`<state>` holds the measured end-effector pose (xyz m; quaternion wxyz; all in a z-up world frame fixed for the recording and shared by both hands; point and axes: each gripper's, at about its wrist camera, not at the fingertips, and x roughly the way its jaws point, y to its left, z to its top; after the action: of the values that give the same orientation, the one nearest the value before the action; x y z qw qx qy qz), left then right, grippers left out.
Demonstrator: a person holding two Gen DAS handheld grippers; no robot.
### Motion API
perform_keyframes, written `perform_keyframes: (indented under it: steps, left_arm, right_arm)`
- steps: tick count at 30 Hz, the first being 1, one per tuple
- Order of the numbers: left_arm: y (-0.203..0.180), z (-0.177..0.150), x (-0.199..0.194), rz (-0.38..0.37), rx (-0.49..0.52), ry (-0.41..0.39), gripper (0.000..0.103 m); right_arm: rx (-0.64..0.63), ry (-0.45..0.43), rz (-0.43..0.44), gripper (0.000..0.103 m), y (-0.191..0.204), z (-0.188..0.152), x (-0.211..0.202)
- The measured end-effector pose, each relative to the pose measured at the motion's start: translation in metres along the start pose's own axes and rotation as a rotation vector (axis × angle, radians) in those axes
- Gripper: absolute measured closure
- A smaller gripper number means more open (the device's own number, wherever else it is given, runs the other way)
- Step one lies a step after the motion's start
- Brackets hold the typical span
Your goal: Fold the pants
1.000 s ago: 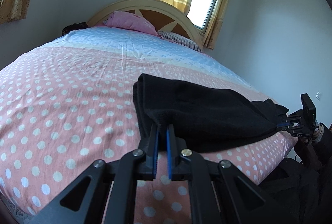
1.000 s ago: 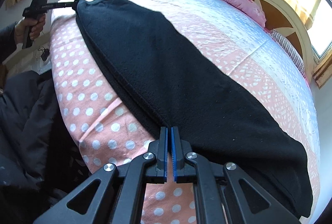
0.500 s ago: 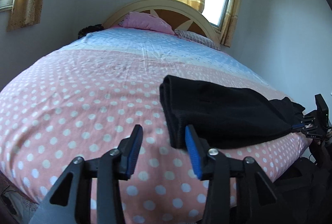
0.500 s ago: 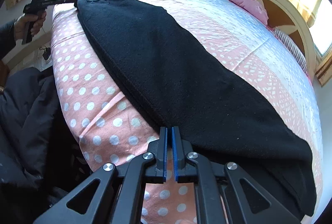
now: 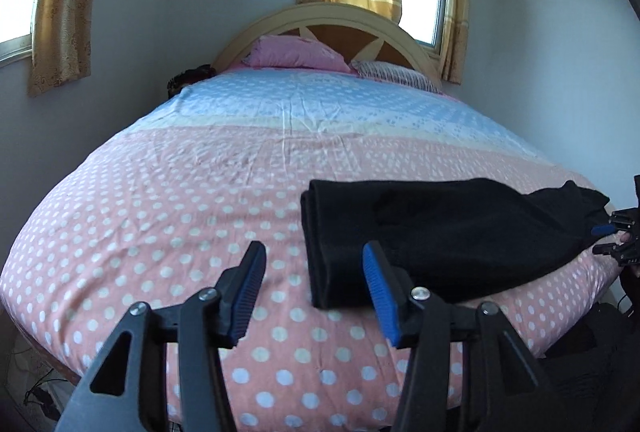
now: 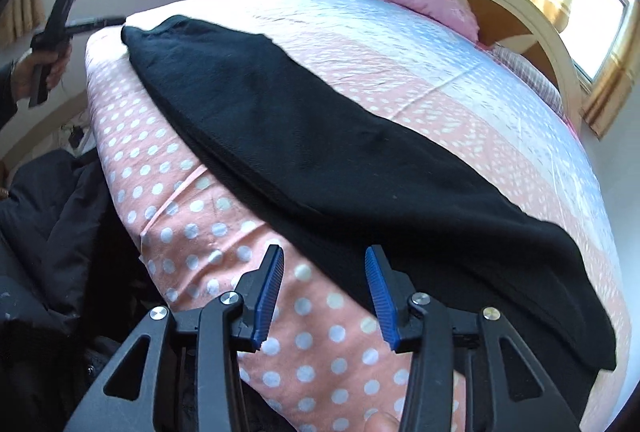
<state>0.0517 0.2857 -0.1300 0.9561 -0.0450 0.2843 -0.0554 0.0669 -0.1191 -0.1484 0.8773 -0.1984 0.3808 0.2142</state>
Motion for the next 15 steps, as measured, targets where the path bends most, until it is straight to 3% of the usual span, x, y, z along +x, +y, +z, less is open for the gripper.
perform_keyframes:
  steps: [3, 7, 15]
  left_arm:
    - [-0.028, 0.011, 0.005, -0.032, 0.040, -0.004, 0.050]
    - [-0.095, 0.033, 0.014, -0.154, 0.151, -0.011, 0.050]
    - [-0.269, 0.046, 0.067, -0.449, 0.405, 0.083, 0.050]
  right_arm:
    - [0.061, -0.011, 0.024, 0.059, -0.014, -0.007, -0.007]
    - [0.226, -0.045, -0.014, 0.059, -0.055, -0.017, -0.020]
    - [0.671, -0.139, -0.172, 0.059, -0.163, -0.070, -0.065]
